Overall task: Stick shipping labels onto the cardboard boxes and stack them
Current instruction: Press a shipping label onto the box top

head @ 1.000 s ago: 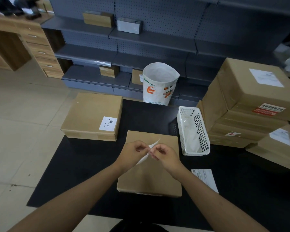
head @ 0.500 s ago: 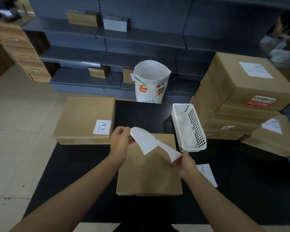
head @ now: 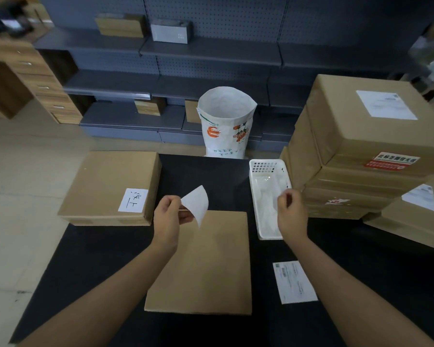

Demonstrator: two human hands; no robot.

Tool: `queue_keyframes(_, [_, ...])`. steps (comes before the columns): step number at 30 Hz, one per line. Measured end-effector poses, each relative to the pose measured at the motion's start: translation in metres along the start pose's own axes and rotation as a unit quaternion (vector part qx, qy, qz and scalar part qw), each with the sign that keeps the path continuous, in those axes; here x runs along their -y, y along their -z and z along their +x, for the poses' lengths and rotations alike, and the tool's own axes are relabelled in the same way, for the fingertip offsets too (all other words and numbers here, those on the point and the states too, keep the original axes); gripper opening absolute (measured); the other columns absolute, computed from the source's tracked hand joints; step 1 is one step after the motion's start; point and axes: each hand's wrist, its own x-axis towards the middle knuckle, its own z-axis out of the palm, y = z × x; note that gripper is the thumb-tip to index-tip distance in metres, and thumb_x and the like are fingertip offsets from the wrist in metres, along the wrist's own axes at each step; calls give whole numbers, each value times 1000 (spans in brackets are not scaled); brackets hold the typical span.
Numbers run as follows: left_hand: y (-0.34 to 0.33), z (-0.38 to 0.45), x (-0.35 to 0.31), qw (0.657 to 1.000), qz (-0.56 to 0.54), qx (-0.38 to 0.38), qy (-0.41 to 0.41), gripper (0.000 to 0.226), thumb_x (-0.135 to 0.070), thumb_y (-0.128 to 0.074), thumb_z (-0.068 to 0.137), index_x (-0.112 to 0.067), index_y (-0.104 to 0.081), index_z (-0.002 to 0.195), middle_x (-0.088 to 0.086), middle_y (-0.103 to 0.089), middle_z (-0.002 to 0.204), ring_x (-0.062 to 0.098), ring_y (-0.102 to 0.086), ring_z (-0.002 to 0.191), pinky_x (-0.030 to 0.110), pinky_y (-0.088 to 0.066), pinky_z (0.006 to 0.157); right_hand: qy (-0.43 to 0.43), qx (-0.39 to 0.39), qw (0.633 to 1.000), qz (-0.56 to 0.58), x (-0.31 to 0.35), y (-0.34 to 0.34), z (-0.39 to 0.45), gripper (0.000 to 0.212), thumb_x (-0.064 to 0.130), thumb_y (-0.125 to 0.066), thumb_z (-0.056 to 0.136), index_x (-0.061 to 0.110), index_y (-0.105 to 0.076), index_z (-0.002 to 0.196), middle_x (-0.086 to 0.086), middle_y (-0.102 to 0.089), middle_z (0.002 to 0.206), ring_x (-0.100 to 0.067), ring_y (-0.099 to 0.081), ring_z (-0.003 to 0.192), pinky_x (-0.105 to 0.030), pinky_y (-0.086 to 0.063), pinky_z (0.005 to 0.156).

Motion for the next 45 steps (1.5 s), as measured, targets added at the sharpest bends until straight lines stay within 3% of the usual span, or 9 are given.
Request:
queue_keyframes(8, [-20,4,19,998,65,11,-5,18,-28,-51,90,-25,-62,76,-1,-65,68,19,-69,66,24,-53,61,6,132,944,-302,-34,4,54,39,44,-53,94,6,-60,93,-11,-67,93,-29,-63,85,-36,-49,69])
queue_keyframes(13, [-31,3,27,994,103,20,-6,17,-35,-50,86,-25,-63,81,1,-67,72,23,-70,72,30,-52,65,-14,117,936,-331,-43,0,56,48,45,-34,101,6,-62,98,-16,-65,101,-33,-62,95,-39,-51,77])
queue_keyframes(21, [-47,-11,20,994,98,41,-31,17,-13,-42,96,-2,-55,96,-2,-64,61,16,-66,65,22,-53,64,18,98,933,-346,-27,5,54,32,29,-44,99,7,-42,124,-15,-67,101,-33,-67,86,-39,-53,69])
queue_keyframes(25, [-42,-16,19,988,138,54,-51,15,-11,-44,96,-4,-57,96,-10,-64,67,8,-64,67,25,-50,67,99,180,958,-198,9,-18,22,27,39,-46,98,14,-54,95,-5,-66,77,-24,-62,69,-34,-50,62])
queue_keyframes(28, [-32,-18,16,981,172,67,-60,13,-14,-50,92,-18,-62,94,-16,-64,79,4,-62,72,26,-48,69,-15,294,956,15,43,-44,-9,41,51,-49,94,13,-59,83,-3,-67,68,-17,-65,59,-32,-56,59])
queue_keyframes(32, [-17,-19,8,962,212,147,-93,11,-22,-56,88,-26,-65,95,-8,-66,90,11,-63,86,31,-52,75,-121,364,916,120,69,-67,-30,50,61,-48,90,13,-63,89,-1,-73,77,-17,-72,67,-31,-60,69])
queue_keyframes(36, [0,-20,1,937,245,212,-131,9,-27,-62,87,-26,-65,96,-12,-65,97,7,-60,95,22,-45,81,-152,326,914,185,73,-75,-49,27,34,-60,92,7,-60,96,-11,-72,86,-17,-72,71,-27,-58,64])
queue_keyframes(39, [24,-24,-1,944,220,223,-103,17,-33,-67,86,-25,-64,102,-14,-58,106,4,-55,102,10,-41,78,-186,271,926,185,71,-81,-63,13,20,-54,92,9,-60,94,-13,-71,95,-23,-70,85,-39,-57,80])
queue_keyframes(45, [60,-17,7,956,276,97,-30,41,-43,-64,86,-18,-53,116,-2,-44,121,14,-47,109,33,-47,92,-255,236,899,266,55,-82,-102,20,24,-54,92,10,-65,102,-8,-75,94,-25,-72,89,-42,-55,84])
